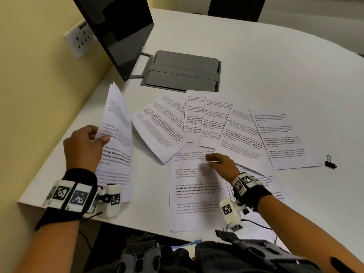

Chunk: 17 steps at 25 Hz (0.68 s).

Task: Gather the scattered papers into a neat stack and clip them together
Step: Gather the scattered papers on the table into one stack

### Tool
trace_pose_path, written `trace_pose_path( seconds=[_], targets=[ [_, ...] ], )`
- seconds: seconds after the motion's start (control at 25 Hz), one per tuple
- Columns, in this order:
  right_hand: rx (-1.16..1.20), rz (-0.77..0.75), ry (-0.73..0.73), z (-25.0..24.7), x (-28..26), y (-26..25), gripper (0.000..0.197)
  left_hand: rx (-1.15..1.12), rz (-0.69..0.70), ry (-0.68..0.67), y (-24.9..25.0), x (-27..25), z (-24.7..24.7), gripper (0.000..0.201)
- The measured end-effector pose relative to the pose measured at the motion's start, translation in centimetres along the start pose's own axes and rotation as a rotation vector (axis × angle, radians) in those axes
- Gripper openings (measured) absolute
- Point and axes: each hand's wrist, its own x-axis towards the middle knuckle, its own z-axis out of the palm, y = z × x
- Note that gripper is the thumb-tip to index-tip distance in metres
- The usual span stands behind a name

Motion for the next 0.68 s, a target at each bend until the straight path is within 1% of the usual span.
trace_pose_path(
  seconds=[0.16, 0.24, 0.36, 0.44, 0.48, 0.52, 0.6, 0.68],
  targets=[
    [0.075, -0.020, 0.092, -2.0, 1.1, -0.2, 0.022, -0.086, 0.110, -0.052, 5.4, 0.9, -0.7, 0.023],
    [0.101, -0.013, 0.149, -3.2, 1.7, -0.5, 0.021, -0.187, 0.142, -0.106, 7.3, 2.1, 0.1, 0.023],
    [0.100, 0.000, 0.263, -5.2, 3.1, -0.7, 0.021, -0.403, 0.115, -0.244, 7.6, 5.3, 3.3, 0.019],
    [0.053, 0.017, 0.330, -6.9, 4.1, -0.6, 0.021, -0.460, 0.034, -0.321, 7.2, 8.0, 6.4, 0.010],
    [0.016, 0.024, 0.346, -7.7, 4.6, -0.5, 0.021, -0.449, -0.012, -0.357, 7.0, 9.2, 8.2, 0.011],
    [-0.038, 0.031, 0.349, -8.4, 5.2, -0.4, 0.022, -0.402, -0.050, -0.390, 6.7, 10.4, 10.0, 0.018],
    [-0.169, 0.039, 0.308, -9.2, 6.4, -0.1, 0.029, -0.184, -0.084, -0.440, 6.1, 12.0, 13.5, 0.032],
    [-0.414, 0.026, 0.227, -9.0, 7.6, 0.5, 0.040, 0.033, -0.083, -0.474, 5.3, 12.7, 16.4, 0.031]
  ],
)
